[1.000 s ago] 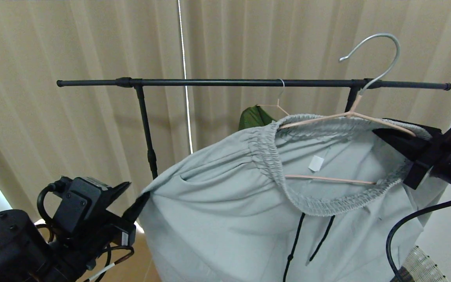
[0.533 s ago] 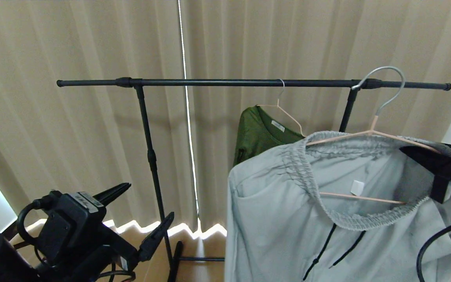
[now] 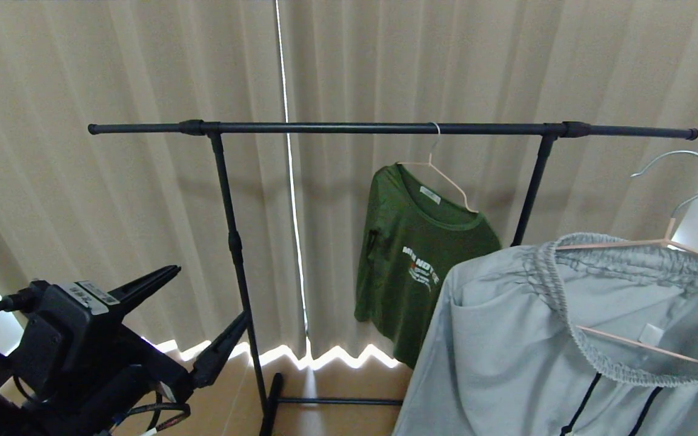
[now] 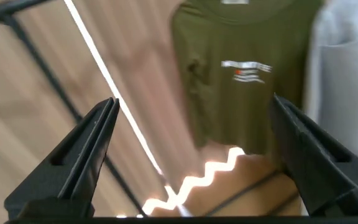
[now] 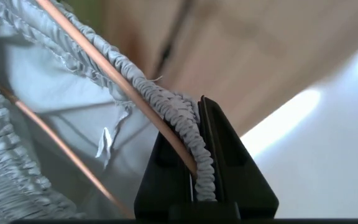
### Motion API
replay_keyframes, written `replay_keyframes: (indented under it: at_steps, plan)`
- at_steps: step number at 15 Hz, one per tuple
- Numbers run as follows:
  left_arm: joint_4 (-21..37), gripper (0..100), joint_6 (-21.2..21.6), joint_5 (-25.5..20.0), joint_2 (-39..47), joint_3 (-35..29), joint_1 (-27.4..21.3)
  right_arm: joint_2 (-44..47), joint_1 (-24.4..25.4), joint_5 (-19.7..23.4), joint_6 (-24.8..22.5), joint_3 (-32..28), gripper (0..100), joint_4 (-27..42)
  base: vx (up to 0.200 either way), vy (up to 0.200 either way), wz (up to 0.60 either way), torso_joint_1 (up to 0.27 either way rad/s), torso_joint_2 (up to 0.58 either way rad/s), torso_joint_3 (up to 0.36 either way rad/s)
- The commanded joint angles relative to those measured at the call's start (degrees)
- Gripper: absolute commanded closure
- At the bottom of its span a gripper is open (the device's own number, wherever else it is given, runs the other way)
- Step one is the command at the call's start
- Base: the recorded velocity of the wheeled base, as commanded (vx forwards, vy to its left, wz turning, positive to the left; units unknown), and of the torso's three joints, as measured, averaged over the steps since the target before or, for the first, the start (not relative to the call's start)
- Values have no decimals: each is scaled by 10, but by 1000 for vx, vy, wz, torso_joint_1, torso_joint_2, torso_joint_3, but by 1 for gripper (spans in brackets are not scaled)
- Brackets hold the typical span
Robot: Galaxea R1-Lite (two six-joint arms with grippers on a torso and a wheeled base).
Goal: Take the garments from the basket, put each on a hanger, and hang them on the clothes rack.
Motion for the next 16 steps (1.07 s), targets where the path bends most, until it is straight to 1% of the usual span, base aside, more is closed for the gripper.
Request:
replay_keyframes:
  at_steps: [1, 2, 4, 6, 8, 10, 12, 14, 15, 16]
  plan:
    - [2, 0, 11, 0, -15, -1, 36, -29, -41, -32, -21, 0, 100, 18, 0, 0, 0, 0, 0, 0]
    - [14, 0, 11, 0, -23, -1, 42, -31, -57, -46, -30, 1, 100, 18, 0, 0, 0, 0, 0, 0]
    - [42, 0, 11, 0, -42, -6, 54, -29, -84, -61, -33, 1, 100, 18, 0, 0, 0, 0, 0, 0]
    - [93, 0, 14, 0, -65, -23, 84, -28, -122, -75, -33, 3, 100, 17, 0, 0, 0, 0, 0, 0]
    - [146, 0, 14, 0, -92, -29, 104, -29, -144, -75, -33, 10, 100, 15, 0, 0, 0, 0, 0, 0]
    - [204, 0, 16, 0, -125, -32, 135, -35, -147, -75, -33, 21, 100, 9, 0, 0, 0, 0, 0, 0]
    - [285, 0, 16, 0, -176, -45, 167, -37, -146, -73, -33, 34, 100, 9, 0, 0, 0, 0, 0, 0]
    - [350, 0, 17, 0, -226, -46, 169, -34, -146, -70, -32, 47, 100, 6, 0, 0, 0, 0, 0, 0]
    - [483, 0, 27, 0, -299, -58, 169, -34, -146, -68, -29, 69, 100, -20, 0, 0, 0, 0, 0, 0]
    - [570, 0, 29, -1, -339, -81, 168, -36, -146, -68, -29, 91, 100, -54, 0, 0, 0, 0, 0, 0]
